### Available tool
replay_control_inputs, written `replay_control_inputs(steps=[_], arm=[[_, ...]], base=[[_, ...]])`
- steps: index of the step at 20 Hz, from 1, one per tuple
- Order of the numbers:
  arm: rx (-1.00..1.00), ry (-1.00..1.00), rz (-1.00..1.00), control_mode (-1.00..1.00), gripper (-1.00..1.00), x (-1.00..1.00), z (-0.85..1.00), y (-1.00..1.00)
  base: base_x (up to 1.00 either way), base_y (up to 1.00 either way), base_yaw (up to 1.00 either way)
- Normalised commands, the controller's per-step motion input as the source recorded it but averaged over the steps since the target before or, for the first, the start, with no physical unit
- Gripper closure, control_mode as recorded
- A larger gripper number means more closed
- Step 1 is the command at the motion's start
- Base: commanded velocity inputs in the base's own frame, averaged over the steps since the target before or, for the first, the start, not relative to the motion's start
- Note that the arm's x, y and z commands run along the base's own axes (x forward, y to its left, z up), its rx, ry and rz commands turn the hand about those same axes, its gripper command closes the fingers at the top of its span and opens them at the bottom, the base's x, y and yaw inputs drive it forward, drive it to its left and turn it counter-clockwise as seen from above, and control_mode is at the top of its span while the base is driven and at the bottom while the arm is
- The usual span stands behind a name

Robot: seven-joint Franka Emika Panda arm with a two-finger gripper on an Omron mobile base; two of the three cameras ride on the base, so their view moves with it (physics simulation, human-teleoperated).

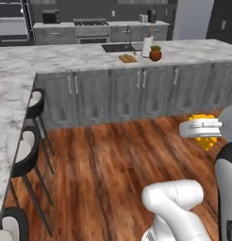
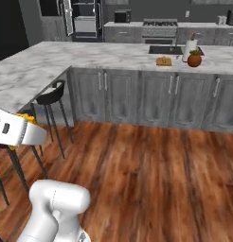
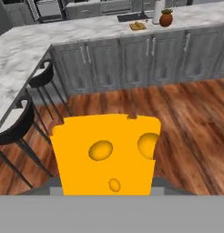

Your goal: Retrieve the sausage and cheese from the fridge and place them on the cutting board on the counter.

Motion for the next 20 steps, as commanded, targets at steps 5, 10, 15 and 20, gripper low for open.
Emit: replay_control_inputs(steps=[5, 10, 15, 20], arm=[[0.00, 0.00, 0.00, 1.00, 1.00, 0.00, 0.00, 0.00], [0.00, 0.00, 0.00, 1.00, 1.00, 0.00, 0.00, 0.00], [0.00, 0.00, 0.00, 1.00, 1.00, 0.00, 0.00, 0.00], [0.00, 0.00, 0.00, 1.00, 1.00, 0.00, 0.00, 0.00]], base=[[1.00, -0.66, 0.36], [0.97, -1.00, 0.23], [0.51, -1.00, 0.02], [0.81, -0.87, -0.02]])
